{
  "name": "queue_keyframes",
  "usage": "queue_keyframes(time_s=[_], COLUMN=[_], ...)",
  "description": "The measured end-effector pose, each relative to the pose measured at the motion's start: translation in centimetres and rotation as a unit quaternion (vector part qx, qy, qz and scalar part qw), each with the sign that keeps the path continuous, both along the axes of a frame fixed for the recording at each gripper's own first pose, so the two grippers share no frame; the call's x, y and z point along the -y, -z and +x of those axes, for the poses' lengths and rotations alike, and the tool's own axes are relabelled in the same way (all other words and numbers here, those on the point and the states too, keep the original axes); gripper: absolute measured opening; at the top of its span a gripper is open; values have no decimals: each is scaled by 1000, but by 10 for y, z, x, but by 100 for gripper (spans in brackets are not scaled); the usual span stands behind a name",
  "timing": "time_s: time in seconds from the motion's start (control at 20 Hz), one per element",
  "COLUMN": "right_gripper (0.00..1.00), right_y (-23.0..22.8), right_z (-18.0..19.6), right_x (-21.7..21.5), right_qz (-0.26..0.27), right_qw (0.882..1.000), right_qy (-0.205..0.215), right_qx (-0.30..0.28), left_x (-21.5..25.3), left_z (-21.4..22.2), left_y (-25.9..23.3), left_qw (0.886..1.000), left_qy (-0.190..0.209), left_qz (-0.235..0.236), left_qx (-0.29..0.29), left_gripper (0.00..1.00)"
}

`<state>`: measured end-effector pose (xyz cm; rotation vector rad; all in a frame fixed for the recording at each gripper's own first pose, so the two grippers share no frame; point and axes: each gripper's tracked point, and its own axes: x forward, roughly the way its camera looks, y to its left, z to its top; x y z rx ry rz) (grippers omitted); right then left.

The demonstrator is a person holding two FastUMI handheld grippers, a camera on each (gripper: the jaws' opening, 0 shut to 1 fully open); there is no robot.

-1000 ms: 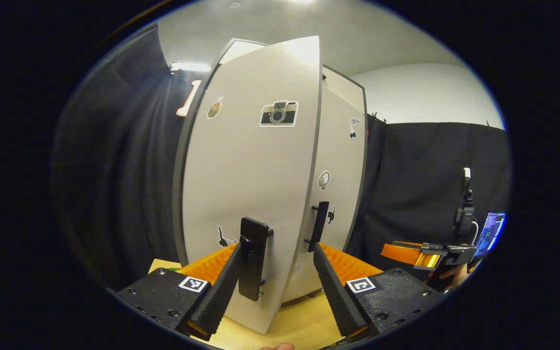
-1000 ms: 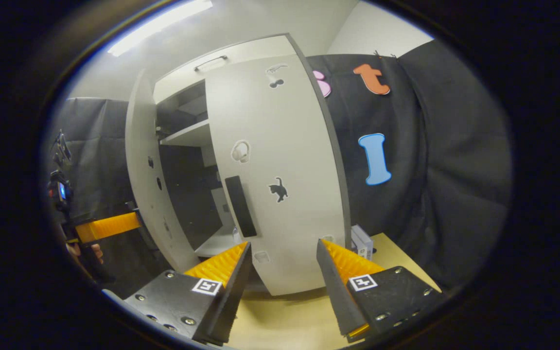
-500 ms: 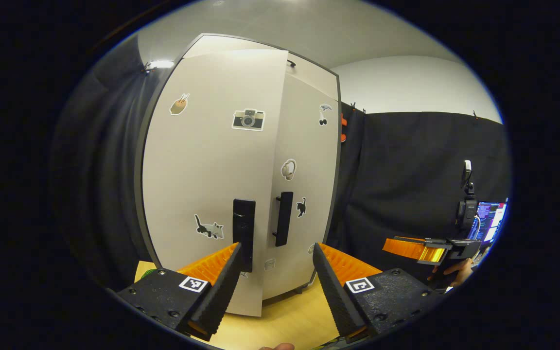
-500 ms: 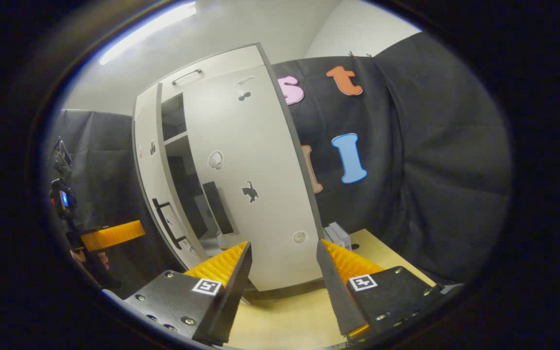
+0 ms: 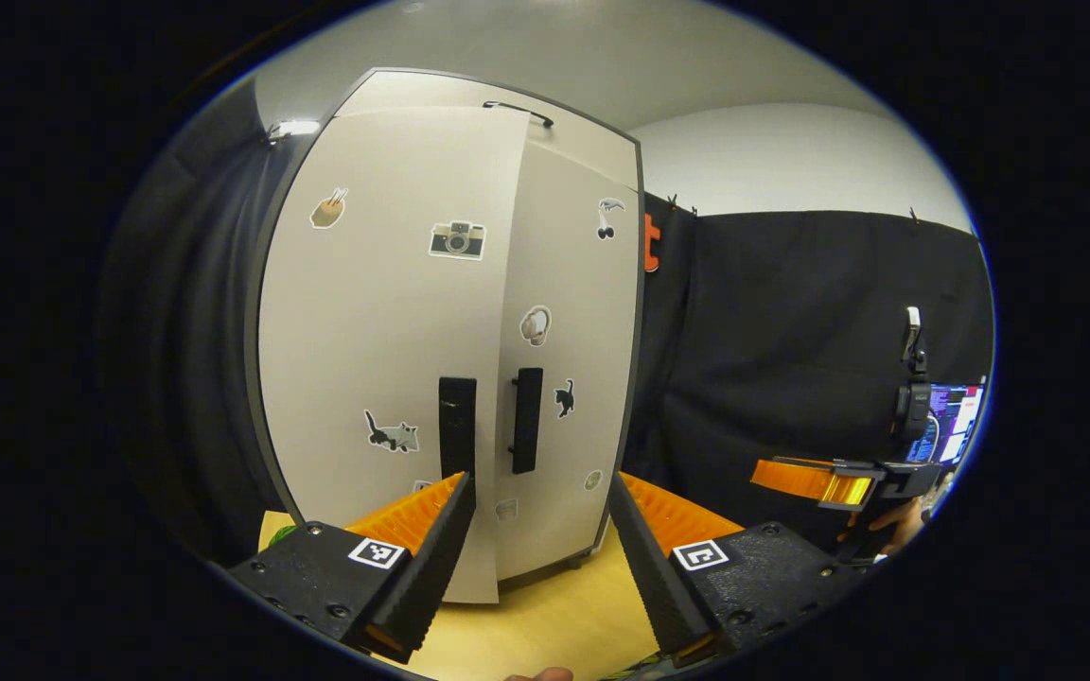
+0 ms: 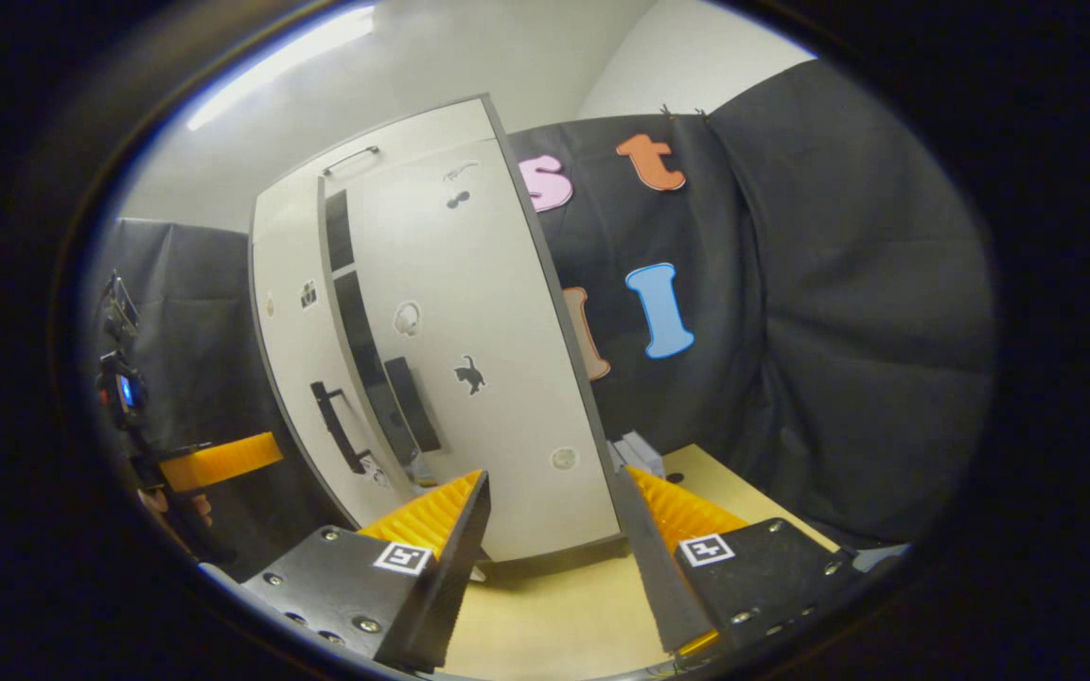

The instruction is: Grab one shoe with the right hand and put it into the shoe cabinet, grab the other shoe with the left hand and put it into the shoe cabinet; then close the right door with the right hand and the left door with the left hand.

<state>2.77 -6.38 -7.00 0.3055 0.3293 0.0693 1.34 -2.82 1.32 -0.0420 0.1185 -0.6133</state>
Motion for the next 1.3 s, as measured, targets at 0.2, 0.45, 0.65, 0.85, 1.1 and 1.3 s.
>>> queue_keyframes(time_s=[0.2, 0.45, 0.65, 0.85, 1.1, 1.3], right_gripper=[80, 80, 73, 73, 73, 80], right_y=[-1, -3, -3, 0, 0, 1], right_z=[-1, -1, 2, 4, 6, 9], right_x=[-2, -10, -15, -23, -29, -30], right_qz=[1, -1, -1, 0, -6, -7], right_qw=[1000, 1000, 1000, 1000, 999, 999], right_qy=[0, -9, -15, -23, -32, -34], right_qx=[-1, 1, 1, -2, -2, -2], left_x=[-3, -11, -18, -24, -28, -29], left_z=[-3, -3, -3, -1, 0, 1], left_y=[2, 1, 2, 4, 7, 11], left_qw=[1000, 1000, 1000, 999, 999, 999], left_qy=[-3, -17, -25, -32, -39, -45], left_qz=[-1, -6, -10, -6, -6, -5], left_qx=[-4, -2, -5, -5, -8, -11], left_gripper=[88, 88, 88, 88, 88, 88])
